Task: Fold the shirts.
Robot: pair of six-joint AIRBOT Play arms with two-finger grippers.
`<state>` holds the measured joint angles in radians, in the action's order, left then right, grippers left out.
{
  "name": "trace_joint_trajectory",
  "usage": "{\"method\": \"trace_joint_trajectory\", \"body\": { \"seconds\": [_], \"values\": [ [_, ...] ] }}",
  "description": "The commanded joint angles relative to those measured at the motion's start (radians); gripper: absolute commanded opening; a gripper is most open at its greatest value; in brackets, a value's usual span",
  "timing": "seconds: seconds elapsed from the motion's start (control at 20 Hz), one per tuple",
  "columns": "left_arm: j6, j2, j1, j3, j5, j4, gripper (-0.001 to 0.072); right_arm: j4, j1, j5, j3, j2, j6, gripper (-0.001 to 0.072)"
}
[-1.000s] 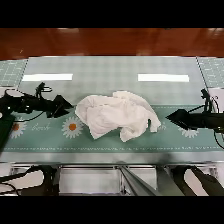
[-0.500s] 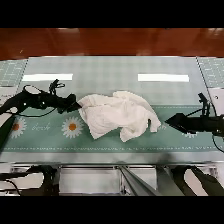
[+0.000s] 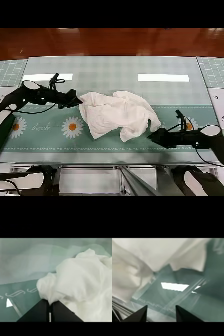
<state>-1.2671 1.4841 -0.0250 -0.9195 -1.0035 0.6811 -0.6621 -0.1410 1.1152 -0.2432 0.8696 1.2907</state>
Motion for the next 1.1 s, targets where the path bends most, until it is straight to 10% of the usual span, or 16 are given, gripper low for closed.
{"method": "trace_joint_trajectory", "body": {
  "seconds": [0.0, 0.75, 0.9, 1.05],
  "values": [
    [-0.001, 0.000, 0.001, -0.003, -0.011, -0.001, 0.0019, 0.199, 0.202, -0.273, 0.032, 0.000, 0.040, 0.0408],
    [-0.001, 0.000, 0.001, -0.003, -0.031, -0.001, 0.0019, 0.428, 0.519, -0.532, -0.269, 0.421, -0.064, 0.0401],
    [0.003, 0.000, 0.001, -0.003, -0.029, 0.000, 0.0019, 0.427, 0.518, -0.470, -0.343, 0.495, -0.106, 0.0025],
    [0.004, -0.007, -0.005, -0.006, -0.026, -0.001, 0.0019, 0.362, 0.500, -0.396, -0.426, 0.470, -0.124, 0.0028]
  ]
}}
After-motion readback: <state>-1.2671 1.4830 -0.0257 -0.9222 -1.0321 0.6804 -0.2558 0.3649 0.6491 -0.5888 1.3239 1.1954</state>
